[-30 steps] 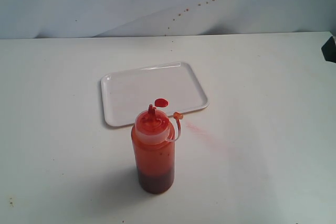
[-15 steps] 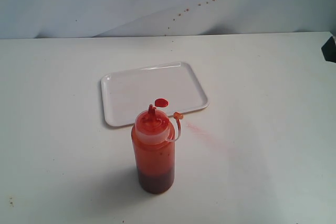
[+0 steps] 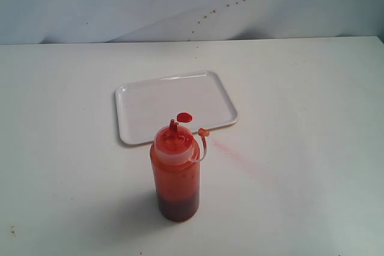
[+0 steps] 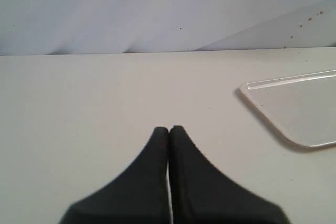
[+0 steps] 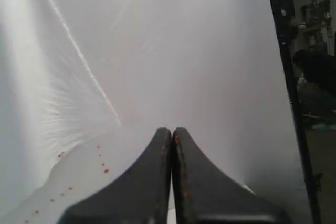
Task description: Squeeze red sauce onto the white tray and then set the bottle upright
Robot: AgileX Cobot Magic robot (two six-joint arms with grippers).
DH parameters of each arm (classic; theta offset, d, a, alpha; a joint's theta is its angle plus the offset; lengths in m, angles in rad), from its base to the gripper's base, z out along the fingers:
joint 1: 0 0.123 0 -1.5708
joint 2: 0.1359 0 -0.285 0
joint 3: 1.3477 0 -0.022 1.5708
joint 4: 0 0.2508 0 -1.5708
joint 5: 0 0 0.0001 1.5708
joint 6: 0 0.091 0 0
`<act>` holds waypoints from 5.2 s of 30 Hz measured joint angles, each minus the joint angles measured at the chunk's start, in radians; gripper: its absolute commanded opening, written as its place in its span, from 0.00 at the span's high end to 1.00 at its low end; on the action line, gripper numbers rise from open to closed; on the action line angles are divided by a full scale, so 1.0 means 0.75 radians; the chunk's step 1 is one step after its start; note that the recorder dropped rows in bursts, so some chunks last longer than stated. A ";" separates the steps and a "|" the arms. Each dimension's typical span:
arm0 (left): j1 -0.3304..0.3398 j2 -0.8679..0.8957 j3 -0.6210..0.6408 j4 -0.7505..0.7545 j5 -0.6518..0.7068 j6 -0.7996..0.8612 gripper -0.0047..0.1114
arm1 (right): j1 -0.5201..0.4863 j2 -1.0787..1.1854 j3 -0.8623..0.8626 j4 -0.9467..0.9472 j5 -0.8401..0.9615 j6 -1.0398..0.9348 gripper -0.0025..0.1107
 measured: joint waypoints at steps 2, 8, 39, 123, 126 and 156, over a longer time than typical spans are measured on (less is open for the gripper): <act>0.000 0.000 0.000 0.000 0.000 0.000 0.96 | -0.118 -0.067 0.000 -0.031 0.150 -0.059 0.98; 0.000 0.000 0.000 0.000 0.000 0.000 0.96 | -0.511 -0.421 0.000 -0.568 0.583 -0.065 0.98; 0.000 0.000 0.000 0.000 0.000 0.000 0.96 | -0.686 -1.042 0.297 -1.124 0.959 0.396 0.98; 0.000 0.000 0.000 0.000 0.000 0.001 0.96 | -0.490 -1.295 0.409 -1.004 1.774 0.570 0.98; 0.000 0.000 0.000 0.000 0.000 0.001 0.96 | -0.490 -1.295 0.409 -1.004 1.777 0.570 0.98; 0.000 0.000 0.000 0.000 0.000 0.001 0.96 | -0.490 -1.295 0.409 -1.004 1.778 0.570 0.98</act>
